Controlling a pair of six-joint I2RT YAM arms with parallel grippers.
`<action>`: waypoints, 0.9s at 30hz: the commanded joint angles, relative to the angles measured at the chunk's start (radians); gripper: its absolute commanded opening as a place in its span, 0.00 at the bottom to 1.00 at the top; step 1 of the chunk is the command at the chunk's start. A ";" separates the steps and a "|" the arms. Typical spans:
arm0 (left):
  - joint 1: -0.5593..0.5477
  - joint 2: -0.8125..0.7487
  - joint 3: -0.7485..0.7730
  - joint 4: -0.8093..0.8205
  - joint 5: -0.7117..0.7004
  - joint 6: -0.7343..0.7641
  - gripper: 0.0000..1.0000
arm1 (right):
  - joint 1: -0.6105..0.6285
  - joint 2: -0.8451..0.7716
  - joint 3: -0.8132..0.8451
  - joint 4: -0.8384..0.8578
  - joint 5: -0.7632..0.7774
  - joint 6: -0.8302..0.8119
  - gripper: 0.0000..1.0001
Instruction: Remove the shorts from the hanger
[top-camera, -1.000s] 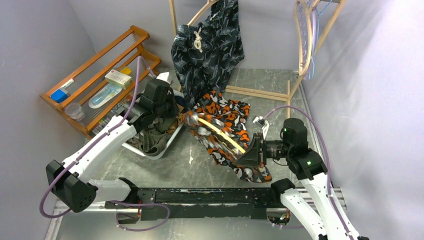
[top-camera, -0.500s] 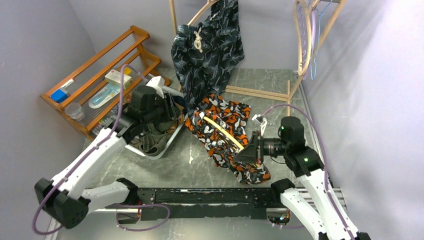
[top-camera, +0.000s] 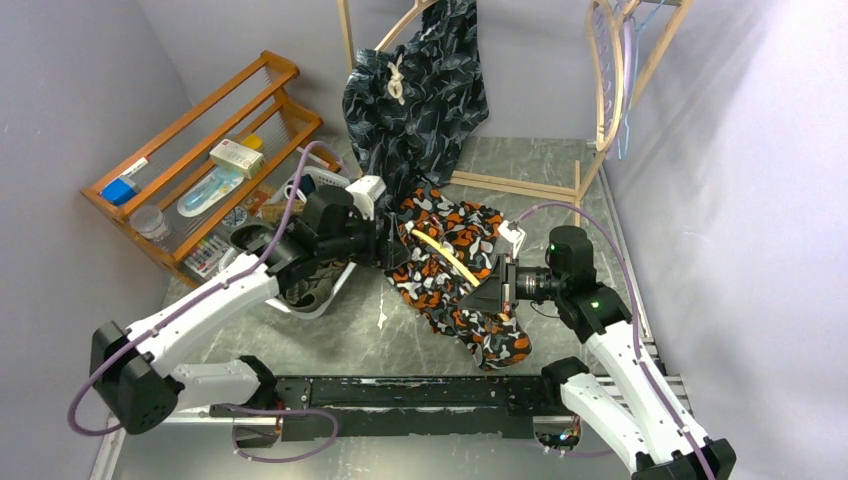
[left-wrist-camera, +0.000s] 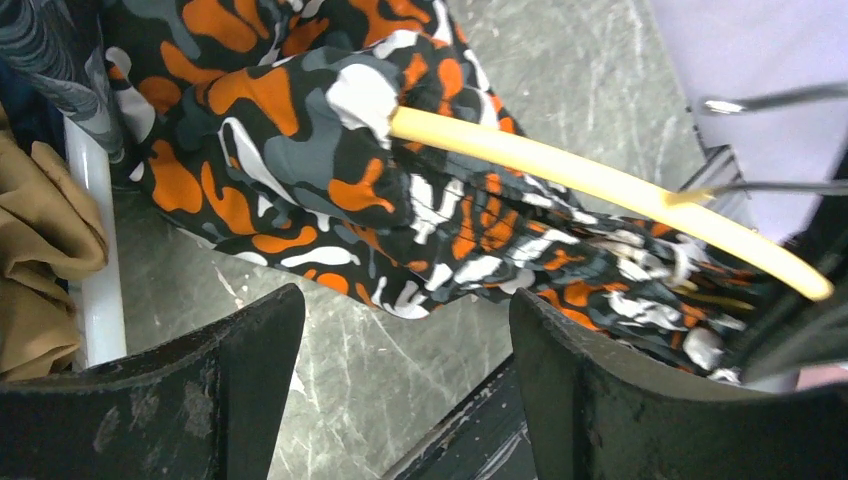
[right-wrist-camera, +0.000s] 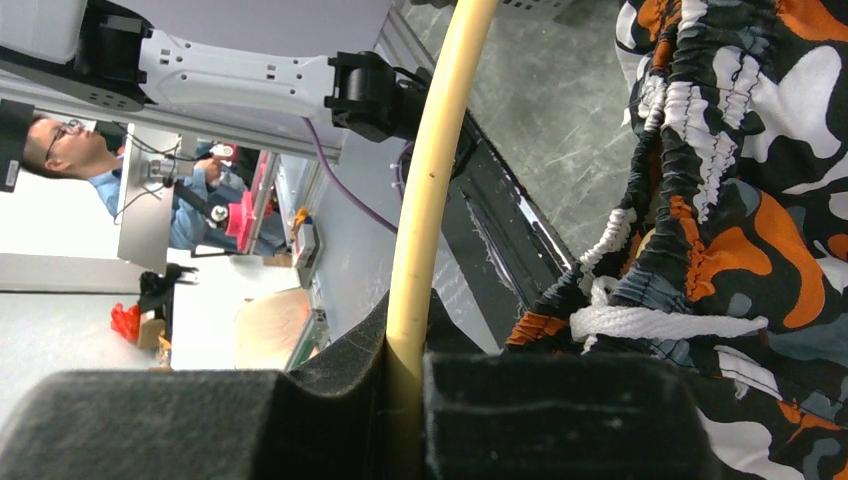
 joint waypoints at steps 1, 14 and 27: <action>-0.008 0.054 0.039 0.052 -0.060 0.009 0.80 | -0.004 -0.016 0.038 0.033 -0.031 0.003 0.00; -0.007 0.191 0.068 0.184 -0.045 0.012 0.77 | -0.004 -0.038 0.023 0.038 -0.088 0.015 0.00; -0.006 0.250 0.148 0.081 -0.252 0.035 0.07 | -0.004 -0.101 0.001 -0.043 -0.126 0.002 0.00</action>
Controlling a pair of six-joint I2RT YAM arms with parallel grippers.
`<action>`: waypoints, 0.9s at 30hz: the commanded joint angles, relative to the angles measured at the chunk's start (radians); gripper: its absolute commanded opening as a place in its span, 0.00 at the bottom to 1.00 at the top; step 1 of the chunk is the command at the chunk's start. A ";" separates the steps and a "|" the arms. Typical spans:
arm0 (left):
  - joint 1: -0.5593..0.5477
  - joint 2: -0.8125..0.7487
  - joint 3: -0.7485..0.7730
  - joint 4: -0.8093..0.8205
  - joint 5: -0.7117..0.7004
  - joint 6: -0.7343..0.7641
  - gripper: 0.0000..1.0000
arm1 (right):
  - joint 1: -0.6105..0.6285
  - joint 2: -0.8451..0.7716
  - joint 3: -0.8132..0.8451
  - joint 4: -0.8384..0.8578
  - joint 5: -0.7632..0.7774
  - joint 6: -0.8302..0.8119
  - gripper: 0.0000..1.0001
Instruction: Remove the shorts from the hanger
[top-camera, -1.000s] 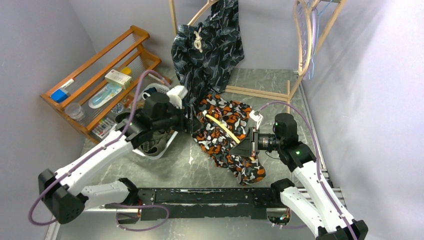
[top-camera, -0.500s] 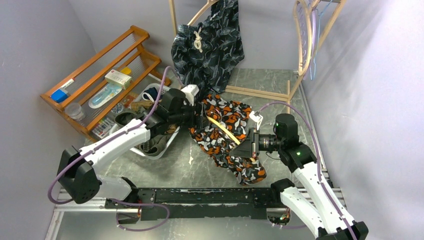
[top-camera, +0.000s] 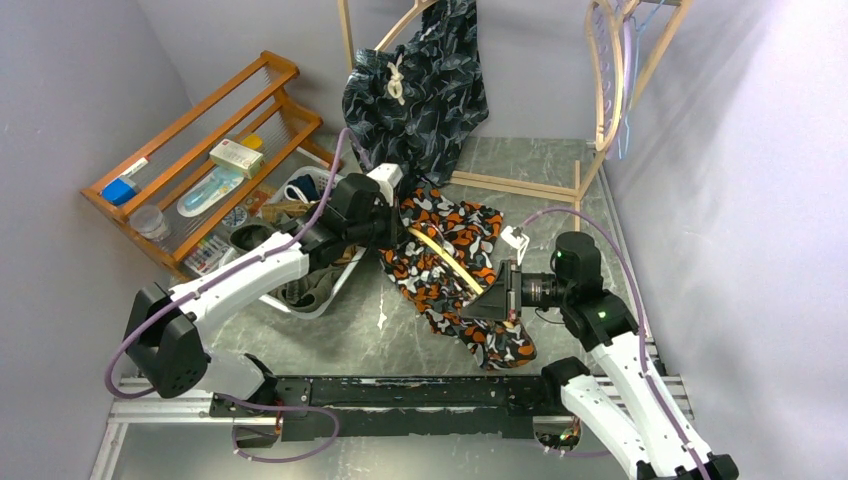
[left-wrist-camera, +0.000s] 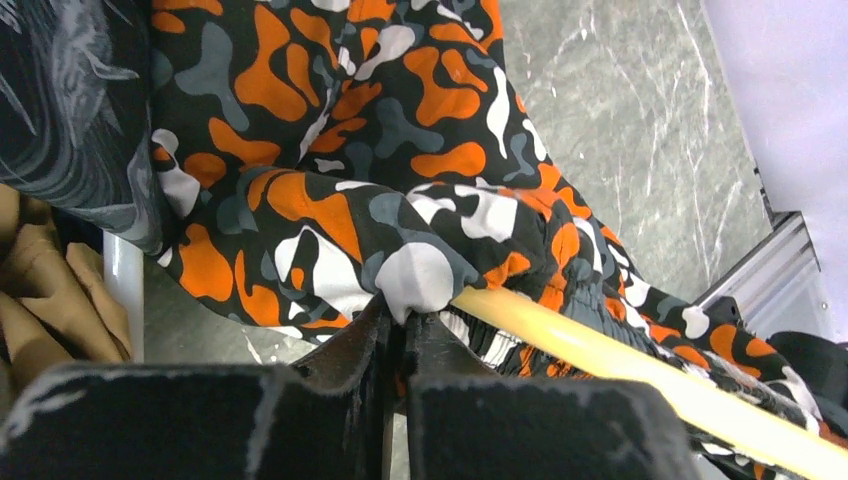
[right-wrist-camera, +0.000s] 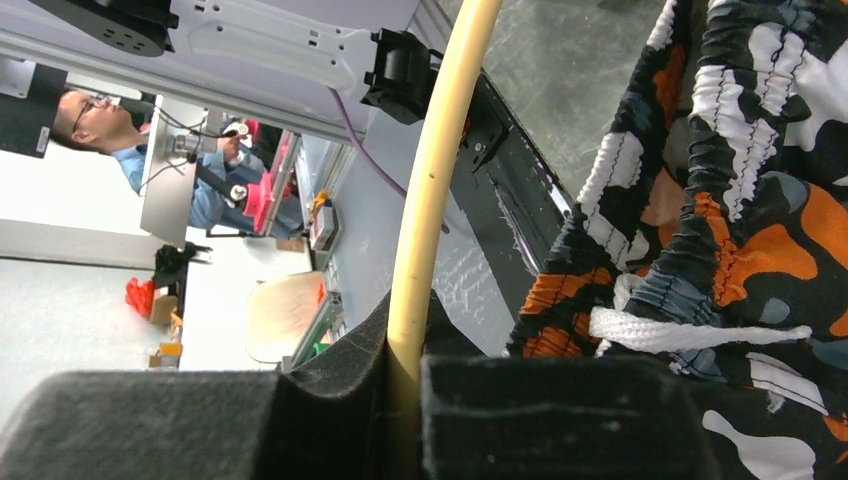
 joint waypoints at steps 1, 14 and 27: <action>0.005 0.018 0.080 -0.034 -0.156 0.033 0.07 | -0.003 -0.045 0.003 -0.039 -0.059 -0.023 0.00; 0.276 0.047 0.148 -0.119 -0.065 0.030 0.07 | -0.003 -0.172 0.063 -0.214 -0.091 -0.083 0.00; 0.299 0.087 0.126 -0.151 -0.002 -0.003 0.07 | -0.003 -0.277 0.069 0.004 -0.104 -0.002 0.00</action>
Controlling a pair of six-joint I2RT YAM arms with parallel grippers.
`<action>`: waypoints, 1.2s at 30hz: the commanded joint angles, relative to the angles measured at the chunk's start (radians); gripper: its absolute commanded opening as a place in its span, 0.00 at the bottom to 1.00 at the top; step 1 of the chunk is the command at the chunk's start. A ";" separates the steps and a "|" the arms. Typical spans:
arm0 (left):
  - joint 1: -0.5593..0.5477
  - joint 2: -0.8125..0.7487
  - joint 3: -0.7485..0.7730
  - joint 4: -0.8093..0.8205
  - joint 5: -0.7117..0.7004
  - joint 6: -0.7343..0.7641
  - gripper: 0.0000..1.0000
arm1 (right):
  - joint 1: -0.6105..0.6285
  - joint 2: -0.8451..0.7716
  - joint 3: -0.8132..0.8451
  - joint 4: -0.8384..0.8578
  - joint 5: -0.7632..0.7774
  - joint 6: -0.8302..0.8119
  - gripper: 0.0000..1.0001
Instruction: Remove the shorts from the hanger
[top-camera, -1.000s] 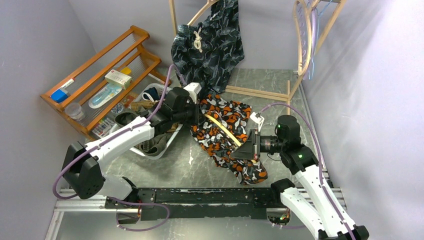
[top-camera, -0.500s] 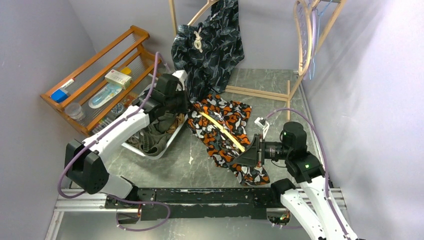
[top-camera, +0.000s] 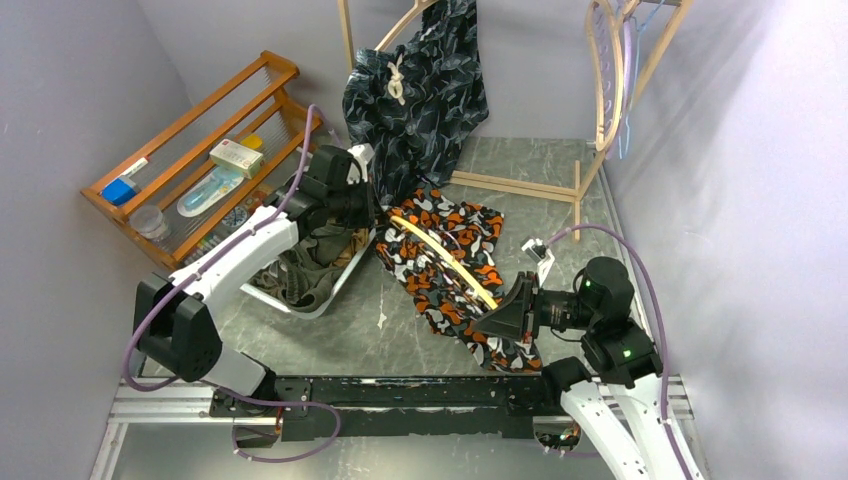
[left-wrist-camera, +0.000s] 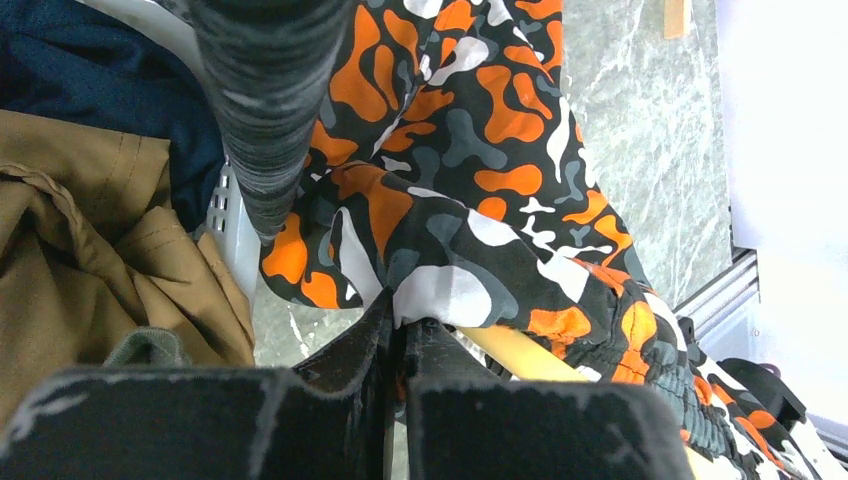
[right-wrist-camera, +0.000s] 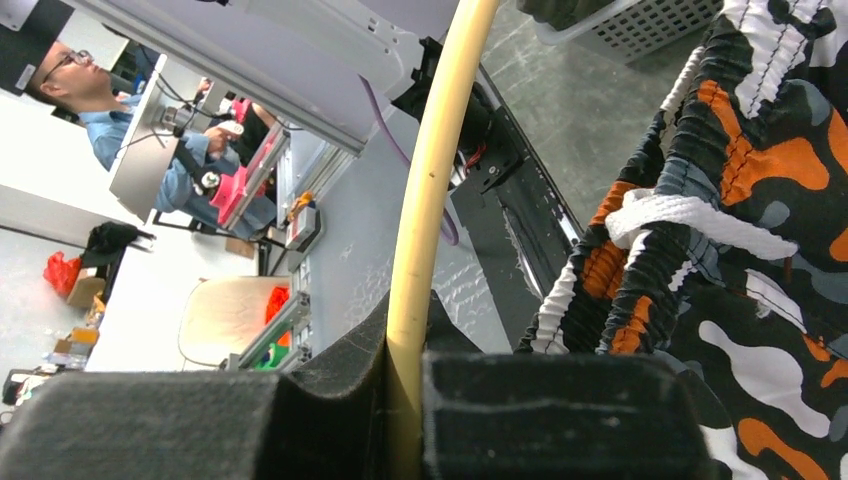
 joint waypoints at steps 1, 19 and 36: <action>0.084 -0.003 -0.021 0.043 -0.129 0.028 0.07 | 0.001 -0.036 0.050 0.040 -0.064 0.003 0.00; 0.098 0.016 -0.060 0.038 -0.066 0.006 0.07 | 0.001 -0.050 0.048 0.131 0.018 0.002 0.00; -0.213 -0.209 -0.246 0.144 -0.042 -0.032 0.53 | 0.001 0.213 -0.012 0.187 0.515 0.131 0.00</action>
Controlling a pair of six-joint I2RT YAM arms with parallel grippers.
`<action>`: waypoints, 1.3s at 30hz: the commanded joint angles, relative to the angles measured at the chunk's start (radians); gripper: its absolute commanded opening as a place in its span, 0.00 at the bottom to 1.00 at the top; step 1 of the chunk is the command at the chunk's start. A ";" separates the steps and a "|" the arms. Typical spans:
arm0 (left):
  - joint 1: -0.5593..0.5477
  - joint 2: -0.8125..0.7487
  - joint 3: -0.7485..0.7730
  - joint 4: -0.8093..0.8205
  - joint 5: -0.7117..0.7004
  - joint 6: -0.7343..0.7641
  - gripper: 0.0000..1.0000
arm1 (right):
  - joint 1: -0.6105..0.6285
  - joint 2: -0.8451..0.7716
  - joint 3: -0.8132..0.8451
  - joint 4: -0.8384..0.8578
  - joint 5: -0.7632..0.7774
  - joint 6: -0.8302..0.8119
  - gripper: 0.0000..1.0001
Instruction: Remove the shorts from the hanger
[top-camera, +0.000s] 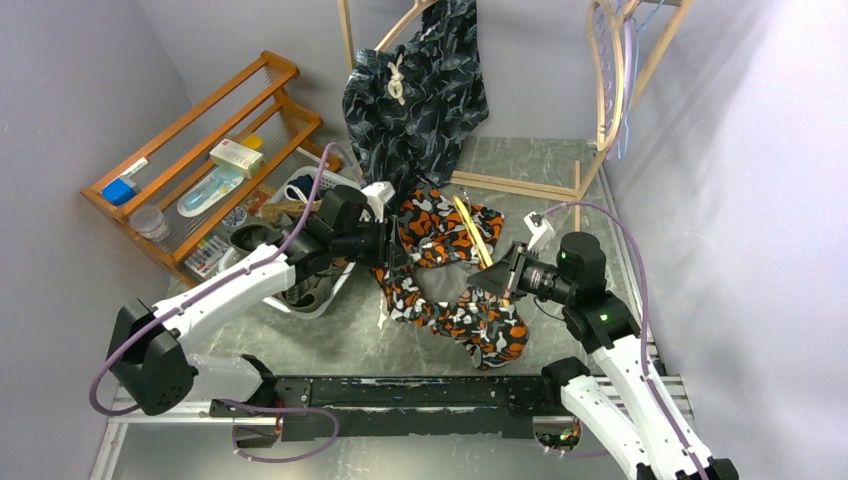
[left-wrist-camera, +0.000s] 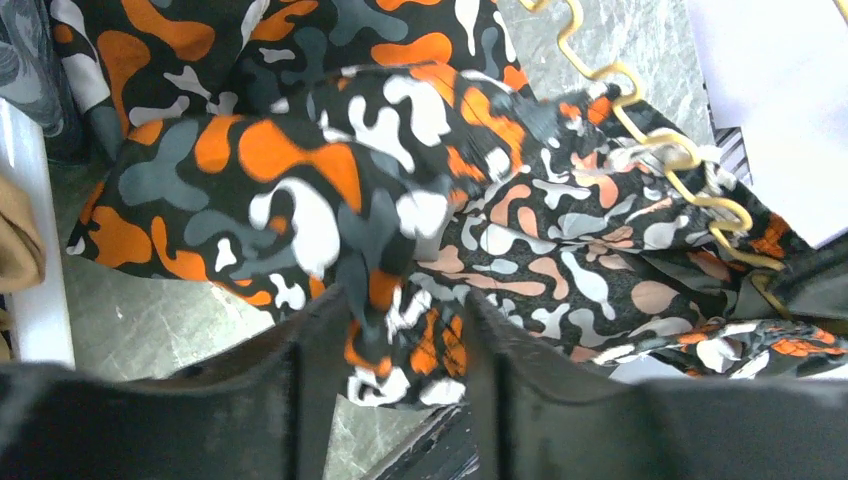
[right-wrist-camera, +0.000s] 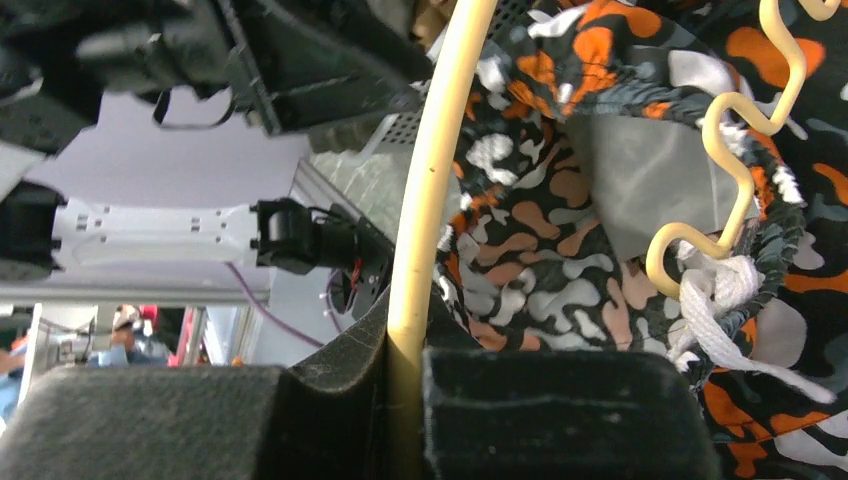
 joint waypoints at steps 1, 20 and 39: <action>-0.033 -0.045 -0.023 0.039 -0.074 -0.015 0.58 | 0.002 0.024 0.014 0.092 0.117 0.048 0.00; -0.432 0.090 0.084 0.347 -0.102 -0.015 0.79 | 0.001 0.028 -0.086 0.031 0.325 0.155 0.00; -0.585 0.328 0.242 0.212 -0.042 0.048 0.43 | 0.002 0.055 -0.074 0.020 0.394 0.188 0.00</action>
